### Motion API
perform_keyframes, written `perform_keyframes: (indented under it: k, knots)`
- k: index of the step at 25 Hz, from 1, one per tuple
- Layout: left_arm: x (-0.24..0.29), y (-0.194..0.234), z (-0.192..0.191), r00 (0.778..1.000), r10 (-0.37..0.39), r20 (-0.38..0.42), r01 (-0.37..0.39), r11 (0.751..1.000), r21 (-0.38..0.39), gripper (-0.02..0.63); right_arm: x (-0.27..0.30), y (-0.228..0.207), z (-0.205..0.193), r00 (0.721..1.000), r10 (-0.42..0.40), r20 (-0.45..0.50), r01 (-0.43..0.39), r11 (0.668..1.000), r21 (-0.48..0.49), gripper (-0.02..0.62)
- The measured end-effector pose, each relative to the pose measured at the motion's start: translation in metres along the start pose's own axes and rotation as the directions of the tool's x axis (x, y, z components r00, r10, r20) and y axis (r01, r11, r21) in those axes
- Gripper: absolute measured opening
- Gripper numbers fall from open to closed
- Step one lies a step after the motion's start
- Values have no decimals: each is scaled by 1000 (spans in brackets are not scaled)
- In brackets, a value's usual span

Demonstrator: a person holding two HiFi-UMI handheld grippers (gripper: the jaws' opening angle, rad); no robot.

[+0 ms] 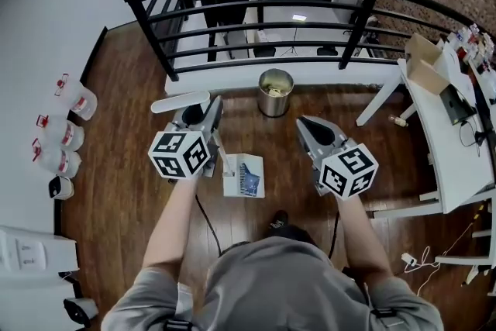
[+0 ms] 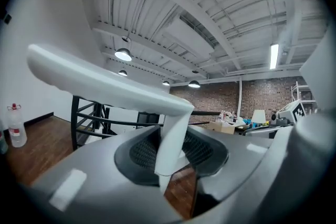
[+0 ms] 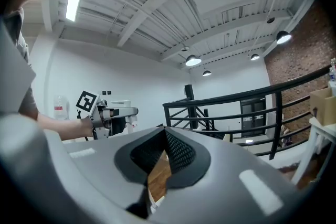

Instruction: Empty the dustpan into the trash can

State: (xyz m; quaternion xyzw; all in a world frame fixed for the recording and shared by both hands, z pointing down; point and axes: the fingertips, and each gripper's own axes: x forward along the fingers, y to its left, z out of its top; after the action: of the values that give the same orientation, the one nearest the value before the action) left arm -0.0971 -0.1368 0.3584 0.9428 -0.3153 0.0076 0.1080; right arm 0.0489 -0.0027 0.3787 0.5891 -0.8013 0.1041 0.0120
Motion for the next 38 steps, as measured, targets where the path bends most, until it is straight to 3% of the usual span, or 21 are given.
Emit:
perform_keyframes:
  k: [9,19,25,32,38]
  knots:
    - [117,12,60,998,-20,55,20,1000,3,118,40,-91,40,999,-12,48,12,1000,2,0]
    - [254,59,141,985,-129,117,133,991,-28,117,109,-207,69,982,-181,49,182,983,-12,0]
    - [325,107,173,978,-167,123,172,984,-34,117,167,-244,101,966,-249,76,250,968,-13,0]
    - [411,150,169,984,-129,126,134,991,-32,120,205,-280,102,957,-287,53,287,958,-2,0]
    - [467,174,171,993,-45,111,46,999,-8,118,223,-336,104,953,-299,44,298,954,17,0]
